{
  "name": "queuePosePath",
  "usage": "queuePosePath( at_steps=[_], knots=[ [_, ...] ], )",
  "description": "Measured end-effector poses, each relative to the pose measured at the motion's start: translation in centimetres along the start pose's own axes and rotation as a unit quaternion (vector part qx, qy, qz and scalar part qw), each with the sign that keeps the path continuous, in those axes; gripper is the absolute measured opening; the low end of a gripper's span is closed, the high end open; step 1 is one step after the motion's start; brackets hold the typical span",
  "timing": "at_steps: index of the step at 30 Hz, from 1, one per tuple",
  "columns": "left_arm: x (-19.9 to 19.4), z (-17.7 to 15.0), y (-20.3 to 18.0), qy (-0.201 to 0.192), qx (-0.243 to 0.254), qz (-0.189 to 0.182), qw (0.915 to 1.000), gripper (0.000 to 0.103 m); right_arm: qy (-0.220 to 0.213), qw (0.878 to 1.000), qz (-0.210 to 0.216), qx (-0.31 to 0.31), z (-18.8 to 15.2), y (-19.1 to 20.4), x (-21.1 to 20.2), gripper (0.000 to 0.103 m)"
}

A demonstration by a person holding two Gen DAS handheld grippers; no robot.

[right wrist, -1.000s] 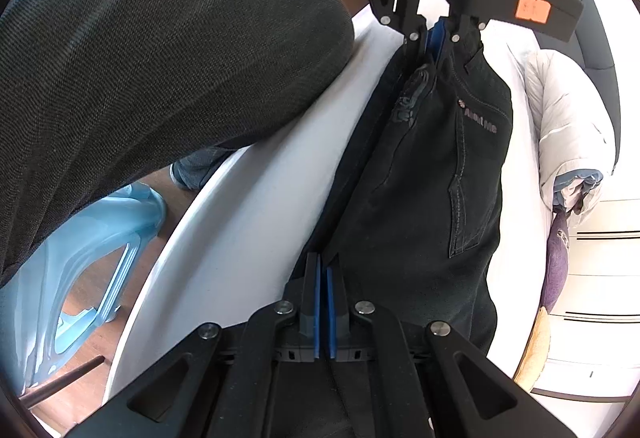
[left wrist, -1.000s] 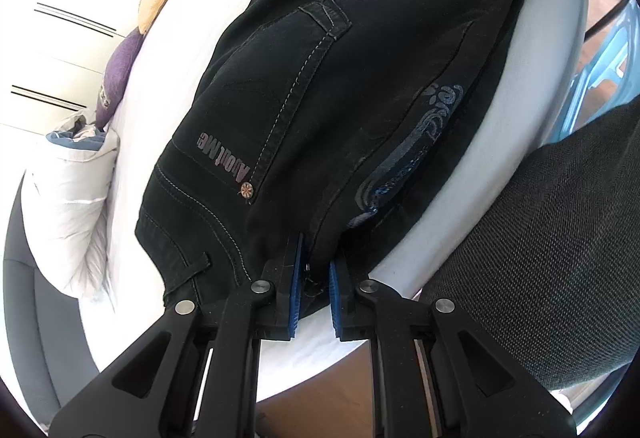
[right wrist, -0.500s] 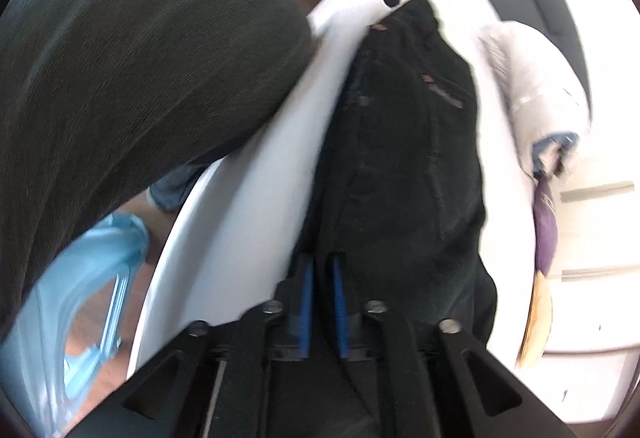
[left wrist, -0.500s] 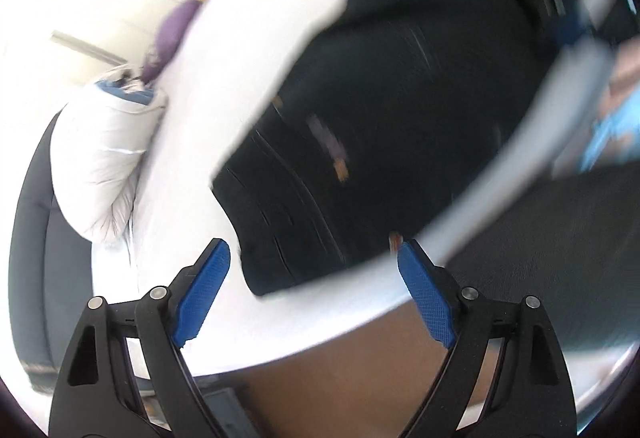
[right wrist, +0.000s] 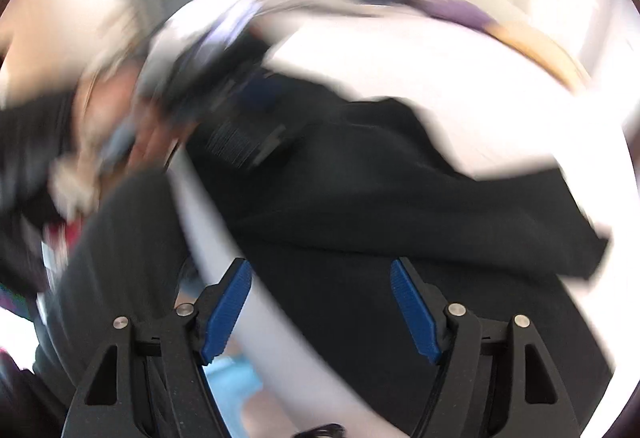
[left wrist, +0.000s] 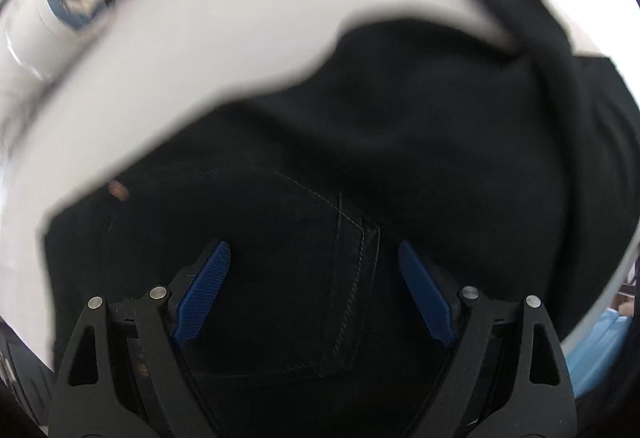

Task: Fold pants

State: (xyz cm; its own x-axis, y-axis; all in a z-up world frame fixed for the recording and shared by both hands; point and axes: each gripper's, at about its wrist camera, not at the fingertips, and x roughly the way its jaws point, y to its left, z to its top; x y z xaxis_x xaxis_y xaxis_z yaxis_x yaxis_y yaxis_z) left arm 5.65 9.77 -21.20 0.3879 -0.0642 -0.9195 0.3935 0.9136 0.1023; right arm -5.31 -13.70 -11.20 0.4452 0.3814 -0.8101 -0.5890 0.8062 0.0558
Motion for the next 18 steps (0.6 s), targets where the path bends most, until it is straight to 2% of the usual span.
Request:
queuePosePath(
  at_steps=[2, 5, 8, 11, 13, 15, 18],
  knots=[
    [0.0, 0.1, 1.1, -0.011, -0.046, -0.030, 0.9984, 0.090, -0.017, 0.996, -0.008, 0.089, 0.8, -4.9, -1.5, 0.074],
    [-1.5, 1.2, 1.0, -0.026, -0.050, -0.018, 0.9982, 0.088, -0.042, 0.976, -0.015, 0.213, 2.7, -12.0, -3.0, 0.075],
    [-3.1, 2.7, 0.0, -0.054, -0.048, -0.025, 0.9971, 0.088, -0.060, 0.956, -0.016, 0.285, 4.9, -16.9, -2.7, 0.076],
    [-2.3, 3.4, -1.3, -0.049, -0.052, -0.025, 0.9972, 0.088, -0.060, 0.941, -0.013, 0.333, 6.9, -19.9, -0.9, 0.076],
    [0.7, 3.5, -1.4, -0.005, -0.056, -0.023, 0.9982, 0.090, -0.033, 0.932, -0.021, 0.360, 8.5, -21.7, 0.8, 0.076],
    [1.1, 3.8, -0.9, -0.020, -0.073, -0.032, 0.9966, 0.092, -0.004, 0.928, -0.037, 0.371, 9.7, -23.1, 2.1, 0.076],
    [1.0, 4.4, -1.3, -0.016, -0.069, -0.026, 0.9971, 0.092, 0.049, 0.921, -0.070, 0.379, 11.3, -25.3, 4.8, 0.076]
  ],
)
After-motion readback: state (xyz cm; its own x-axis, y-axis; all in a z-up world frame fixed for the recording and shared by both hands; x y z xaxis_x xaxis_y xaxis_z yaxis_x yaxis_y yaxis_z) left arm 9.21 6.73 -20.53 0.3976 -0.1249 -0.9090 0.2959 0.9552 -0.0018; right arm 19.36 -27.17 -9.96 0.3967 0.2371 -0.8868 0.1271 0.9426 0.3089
